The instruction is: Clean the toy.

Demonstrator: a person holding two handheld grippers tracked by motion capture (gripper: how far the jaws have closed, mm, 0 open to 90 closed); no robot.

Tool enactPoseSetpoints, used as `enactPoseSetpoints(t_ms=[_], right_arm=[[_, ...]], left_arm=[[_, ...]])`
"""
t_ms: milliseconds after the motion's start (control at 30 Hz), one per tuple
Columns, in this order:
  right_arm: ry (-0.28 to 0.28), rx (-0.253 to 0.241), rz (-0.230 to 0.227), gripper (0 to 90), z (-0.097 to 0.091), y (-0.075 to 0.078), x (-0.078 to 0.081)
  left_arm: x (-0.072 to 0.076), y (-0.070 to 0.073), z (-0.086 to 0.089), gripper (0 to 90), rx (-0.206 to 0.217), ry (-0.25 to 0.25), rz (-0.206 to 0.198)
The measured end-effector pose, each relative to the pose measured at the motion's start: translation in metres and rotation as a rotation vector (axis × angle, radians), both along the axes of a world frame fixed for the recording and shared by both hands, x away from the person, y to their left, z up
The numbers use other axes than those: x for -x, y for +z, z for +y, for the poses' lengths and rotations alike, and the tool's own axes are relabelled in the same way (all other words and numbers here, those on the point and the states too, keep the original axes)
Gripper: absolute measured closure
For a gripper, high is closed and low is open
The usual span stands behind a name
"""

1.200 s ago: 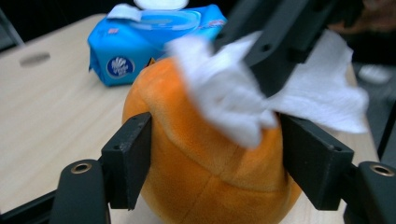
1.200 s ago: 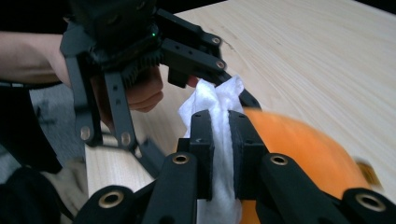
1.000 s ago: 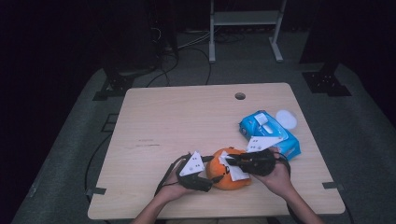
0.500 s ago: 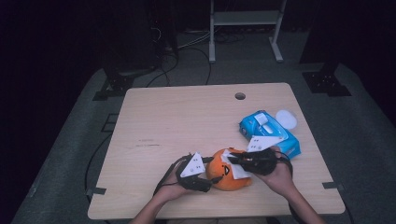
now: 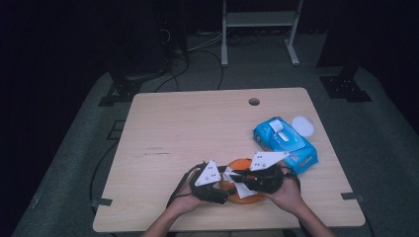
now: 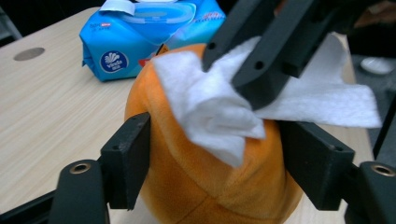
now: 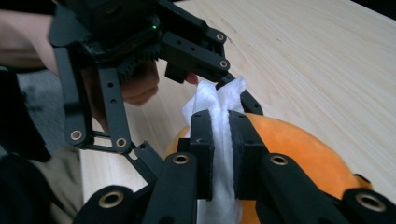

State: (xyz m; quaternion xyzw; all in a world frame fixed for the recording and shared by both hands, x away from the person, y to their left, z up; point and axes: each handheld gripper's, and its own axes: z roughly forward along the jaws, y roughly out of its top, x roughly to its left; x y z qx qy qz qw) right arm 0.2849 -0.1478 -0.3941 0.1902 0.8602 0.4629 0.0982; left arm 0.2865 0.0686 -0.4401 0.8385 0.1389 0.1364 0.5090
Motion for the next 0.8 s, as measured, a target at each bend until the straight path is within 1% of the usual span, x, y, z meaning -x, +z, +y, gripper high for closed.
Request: enactPoseSetpoints(t_ms=[33, 67, 133, 167, 200, 233, 300, 367, 400, 433, 467, 500, 567, 633, 667, 700, 733, 767, 800], right_arm=[[-0.005, -0.001, 0.001, 80.4, -0.001, 0.001, -0.002], [-0.015, -0.006, 0.002, 80.4, -0.005, 0.001, -0.005], [-0.057, 0.002, -0.001, 80.4, -0.015, 0.001, -0.011], [-0.076, -0.008, 0.009, 80.4, -0.021, 0.000, -0.014], [-0.088, -0.019, 0.020, 80.4, -0.026, -0.001, -0.016], [-0.089, -0.028, 0.031, 80.4, -0.029, -0.002, -0.016], [-0.083, -0.040, 0.035, 80.4, -0.026, -0.002, -0.013], [-0.041, -0.063, 0.044, 80.4, -0.018, -0.002, -0.010], [-0.028, -0.053, 0.040, 80.4, -0.013, -0.002, -0.008], [-0.023, -0.033, 0.027, 80.4, -0.010, -0.001, -0.007], [-0.021, -0.025, 0.022, 80.4, -0.009, 0.000, -0.008], [-0.025, -0.026, 0.020, 80.4, -0.011, 0.001, -0.009], [-0.062, -0.010, 0.005, 80.4, -0.018, 0.000, -0.012], [-0.086, -0.028, 0.040, 80.4, -0.028, -0.006, -0.018], [-0.091, -0.036, 0.057, 80.4, -0.030, -0.010, -0.019], [-0.093, -0.033, 0.060, 80.4, -0.029, -0.012, -0.018], [-0.093, -0.024, 0.053, 80.5, -0.028, -0.013, -0.017], [-0.095, -0.022, 0.044, 80.4, -0.025, -0.011, -0.015], [-0.087, -0.034, 0.044, 80.5, -0.022, -0.009, -0.013]], left_arm=[[-0.001, -0.001, 0.002, 29.9, 0.008, -0.002, 0.001], [-0.001, -0.002, 0.004, 30.1, 0.004, -0.004, 0.004], [-0.002, -0.003, 0.005, 30.2, 0.008, -0.005, 0.004], [-0.002, -0.003, 0.005, 30.1, 0.016, -0.007, 0.005], [-0.002, -0.003, 0.003, 30.1, 0.014, -0.011, -0.004], [-0.001, -0.002, 0.001, 30.1, 0.005, -0.016, -0.018], [0.001, -0.002, -0.001, 29.6, -0.008, -0.025, -0.040], [0.003, -0.002, -0.002, 29.7, -0.023, -0.031, -0.058], [0.004, -0.002, -0.001, 29.7, -0.033, -0.030, -0.060], [0.004, -0.002, 0.001, 29.7, -0.034, -0.028, -0.057], [0.004, -0.002, 0.002, 29.9, -0.030, -0.027, -0.052], [0.003, -0.003, 0.004, 30.0, -0.031, -0.029, -0.050], [0.002, -0.005, 0.006, 30.0, -0.028, -0.025, -0.042], [0.000, -0.006, 0.007, 28.7, -0.020, -0.021, -0.026], [-0.002, -0.005, 0.006, 26.7, -0.017, -0.016, -0.007], [-0.003, -0.003, 0.006, 22.6, -0.004, -0.012, 0.027], [-0.006, -0.002, 0.006, 18.6, 0.022, -0.004, 0.068], [-0.008, -0.001, 0.007, 16.9, 0.045, 0.003, 0.098], [-0.008, -0.002, 0.007, 16.4, 0.058, 0.003, 0.113]])
